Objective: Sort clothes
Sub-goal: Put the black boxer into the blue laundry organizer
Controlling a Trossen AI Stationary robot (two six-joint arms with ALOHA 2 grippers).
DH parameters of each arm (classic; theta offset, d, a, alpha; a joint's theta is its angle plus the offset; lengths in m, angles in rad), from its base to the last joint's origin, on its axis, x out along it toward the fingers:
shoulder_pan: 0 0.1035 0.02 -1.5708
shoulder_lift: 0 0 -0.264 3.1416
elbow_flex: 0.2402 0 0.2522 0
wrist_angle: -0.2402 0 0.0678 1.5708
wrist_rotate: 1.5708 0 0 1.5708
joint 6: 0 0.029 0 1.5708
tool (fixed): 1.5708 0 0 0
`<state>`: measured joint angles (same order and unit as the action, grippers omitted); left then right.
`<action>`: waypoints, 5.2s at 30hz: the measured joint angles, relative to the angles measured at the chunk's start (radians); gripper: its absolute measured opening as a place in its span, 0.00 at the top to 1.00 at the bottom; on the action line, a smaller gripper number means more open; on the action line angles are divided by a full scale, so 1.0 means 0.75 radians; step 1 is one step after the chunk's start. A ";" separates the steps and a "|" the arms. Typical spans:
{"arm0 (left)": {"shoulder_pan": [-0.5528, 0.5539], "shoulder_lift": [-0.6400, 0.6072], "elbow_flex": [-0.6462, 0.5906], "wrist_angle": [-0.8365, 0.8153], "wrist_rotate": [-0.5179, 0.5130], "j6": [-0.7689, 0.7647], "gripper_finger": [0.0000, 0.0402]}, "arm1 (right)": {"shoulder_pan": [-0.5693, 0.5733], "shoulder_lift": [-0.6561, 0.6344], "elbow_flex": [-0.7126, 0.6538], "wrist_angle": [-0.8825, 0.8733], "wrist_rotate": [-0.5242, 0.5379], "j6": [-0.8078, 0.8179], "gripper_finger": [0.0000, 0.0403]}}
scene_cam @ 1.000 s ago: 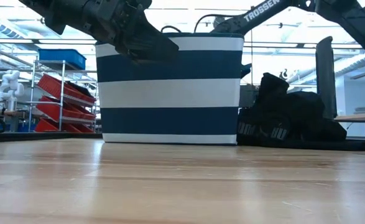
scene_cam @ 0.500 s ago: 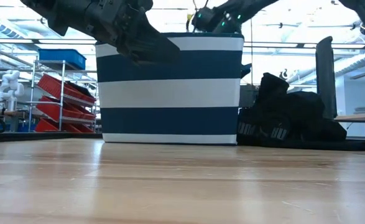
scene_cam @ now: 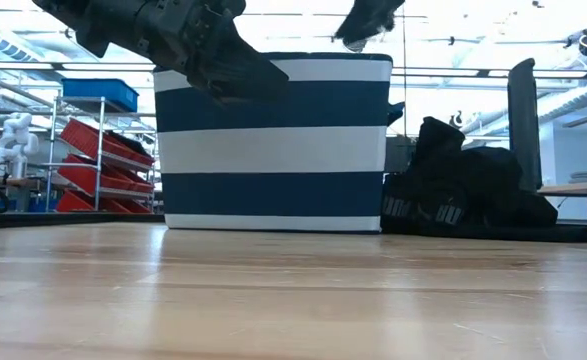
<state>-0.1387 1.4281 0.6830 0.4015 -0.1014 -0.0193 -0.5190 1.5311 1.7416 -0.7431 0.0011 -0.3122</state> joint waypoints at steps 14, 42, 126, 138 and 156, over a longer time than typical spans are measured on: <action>-0.001 0.000 0.000 0.001 0.001 -0.004 0.51 | 0.119 -0.173 -0.106 -0.793 0.035 0.603 0.38; -0.054 0.000 0.000 0.102 -0.015 -0.212 0.51 | 0.269 -0.350 -0.991 -0.234 0.362 0.710 0.98; -0.060 -0.308 0.000 -0.514 -0.249 -0.242 0.51 | 0.949 -0.123 -0.777 0.064 -0.075 0.332 0.47; -0.060 -0.405 0.000 -0.657 -0.327 -0.282 0.51 | 1.027 0.236 -0.681 0.081 -0.077 0.025 0.47; -0.060 -0.404 0.000 -0.658 -0.328 -0.281 0.51 | 1.039 0.503 -0.451 -0.238 0.141 -0.128 0.48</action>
<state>-0.1837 1.1248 0.6830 -0.0921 -0.3473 -0.2298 0.2600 1.9087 1.4033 -0.9218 0.1070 -0.4086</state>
